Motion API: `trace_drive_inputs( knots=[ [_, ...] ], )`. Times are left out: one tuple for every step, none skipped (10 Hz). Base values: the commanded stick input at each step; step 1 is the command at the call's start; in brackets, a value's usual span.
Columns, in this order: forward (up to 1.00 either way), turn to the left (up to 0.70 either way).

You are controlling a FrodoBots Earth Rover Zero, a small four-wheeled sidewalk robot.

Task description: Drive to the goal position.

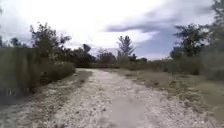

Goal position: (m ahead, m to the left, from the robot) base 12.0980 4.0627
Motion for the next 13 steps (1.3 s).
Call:
trace_drive_inputs(
  knots=[
    [0.70,0.00],
    [0.70,0.00],
    [0.70,0.00],
    [0.70,0.00],
    [0.70,0.00],
    [0.70,0.00],
    [0.70,0.00],
    [0.70,0.00],
    [0.70,0.00],
    [0.70,0.00],
    [0.70,0.00],
    [0.70,0.00],
    [0.70,0.00]
  ],
)
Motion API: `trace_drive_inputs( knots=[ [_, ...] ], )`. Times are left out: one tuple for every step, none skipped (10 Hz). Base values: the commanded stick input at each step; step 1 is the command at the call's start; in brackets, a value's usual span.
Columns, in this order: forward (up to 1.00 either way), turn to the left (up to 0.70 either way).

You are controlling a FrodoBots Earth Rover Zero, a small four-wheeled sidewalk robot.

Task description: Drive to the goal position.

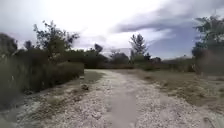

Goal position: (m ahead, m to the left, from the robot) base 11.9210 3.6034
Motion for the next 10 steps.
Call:
trace_drive_inputs(
  knots=[
    [0.70,0.00],
    [0.70,0.00],
    [0.70,0.00],
    [0.70,0.00],
    [0.70,0.00],
    [0.70,0.00],
    [0.70,0.00],
    [0.70,0.00],
    [0.70,0.00],
    [0.70,0.00]
  ],
)
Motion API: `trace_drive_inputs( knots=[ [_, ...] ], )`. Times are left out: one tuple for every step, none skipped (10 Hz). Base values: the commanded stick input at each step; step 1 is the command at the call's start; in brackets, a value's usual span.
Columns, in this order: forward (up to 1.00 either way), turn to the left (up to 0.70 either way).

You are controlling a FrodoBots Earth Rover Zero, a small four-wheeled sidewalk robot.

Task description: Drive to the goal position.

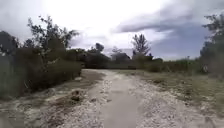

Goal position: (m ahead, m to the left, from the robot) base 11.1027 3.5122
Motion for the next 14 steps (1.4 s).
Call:
trace_drive_inputs(
  knots=[
    [0.70,0.00],
    [0.70,0.00],
    [0.70,0.00],
    [0.70,0.00],
    [0.70,0.00],
    [0.70,0.00],
    [0.70,0.00],
    [0.70,0.00],
    [0.70,0.00],
    [0.70,0.00],
    [0.70,0.00],
    [0.70,0.00],
    [0.70,0.00],
    [0.70,0.00]
  ],
)
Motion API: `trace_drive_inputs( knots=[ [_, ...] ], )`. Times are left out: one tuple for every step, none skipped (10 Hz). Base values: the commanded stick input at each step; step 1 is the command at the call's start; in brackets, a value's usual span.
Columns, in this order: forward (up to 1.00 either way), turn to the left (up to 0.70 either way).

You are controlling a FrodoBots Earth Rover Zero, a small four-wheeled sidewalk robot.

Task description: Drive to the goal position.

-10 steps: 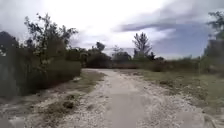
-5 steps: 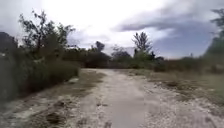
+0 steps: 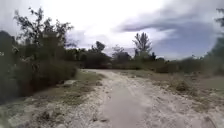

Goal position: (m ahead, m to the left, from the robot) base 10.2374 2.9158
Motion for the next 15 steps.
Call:
trace_drive_inputs(
  knots=[
    [0.70,0.00],
    [0.70,0.00],
    [0.70,0.00],
    [0.70,0.00],
    [0.70,0.00],
    [0.70,0.00],
    [0.70,0.00],
    [0.70,0.00],
    [0.70,0.00],
    [0.70,0.00],
    [0.70,0.00],
    [0.70,-0.33],
    [0.70,-0.35],
    [0.70,-0.32],
    [0.70,-0.07]
  ],
)
